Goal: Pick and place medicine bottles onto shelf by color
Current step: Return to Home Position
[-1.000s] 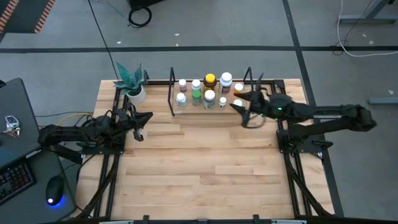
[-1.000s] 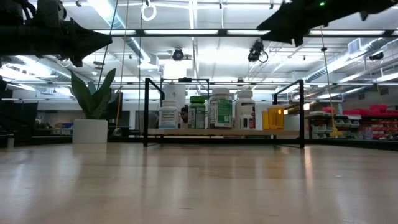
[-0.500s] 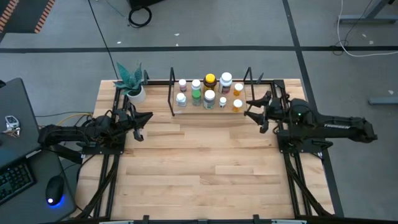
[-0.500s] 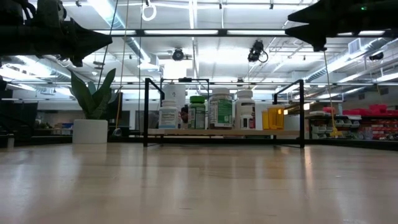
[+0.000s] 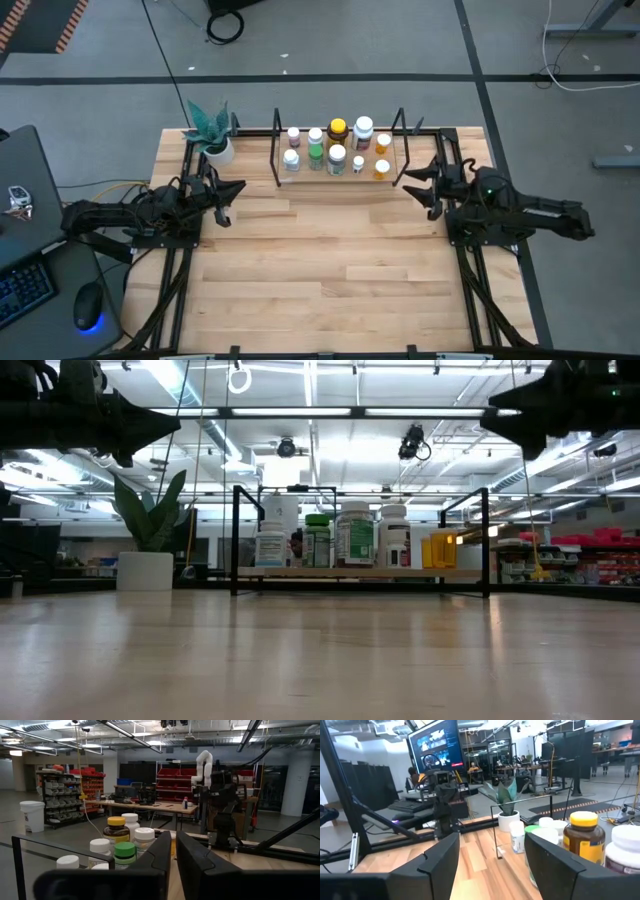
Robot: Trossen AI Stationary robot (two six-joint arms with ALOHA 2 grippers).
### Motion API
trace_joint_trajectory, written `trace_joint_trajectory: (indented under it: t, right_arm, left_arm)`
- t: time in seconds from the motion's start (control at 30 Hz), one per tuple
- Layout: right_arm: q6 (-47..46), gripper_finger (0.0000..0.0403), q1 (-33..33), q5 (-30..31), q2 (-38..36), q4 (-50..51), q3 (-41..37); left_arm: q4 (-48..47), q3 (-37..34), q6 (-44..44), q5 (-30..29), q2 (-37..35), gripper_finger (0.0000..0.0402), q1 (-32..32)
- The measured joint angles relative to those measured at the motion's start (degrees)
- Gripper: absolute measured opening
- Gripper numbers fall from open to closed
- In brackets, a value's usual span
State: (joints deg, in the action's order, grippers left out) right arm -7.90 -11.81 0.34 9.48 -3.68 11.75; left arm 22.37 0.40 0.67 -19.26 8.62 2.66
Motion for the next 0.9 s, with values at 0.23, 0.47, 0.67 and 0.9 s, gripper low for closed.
trace_joint_trajectory:
  t: [0.23, 0.47, 0.67, 0.9]
  right_arm:
    - [-1.7, 0.0226, 0.0, -2.0, -6.1, 1.9, -4.4]
    - [-2.7, 0.0221, 0.0, -2.1, -9.1, 6.2, -5.0]
    - [-3.3, 0.0216, 0.0, -2.0, -9.2, 4.7, -7.6]
    - [-6.1, 0.0215, 0.0, -0.9, -8.3, 2.9, -11.2]
  left_arm:
    - [0.0, 0.0, 0.0, 0.0, 0.0, 0.004, 0.0]
    - [0.0, 0.0, 0.0, 0.0, 0.0, 0.0031, 0.0]
    - [0.0, 0.0, 0.0, 0.0, 0.0, 0.0033, 0.0]
    - [0.0, 0.0, 0.0, 0.0, 0.0, 0.004, 0.0]
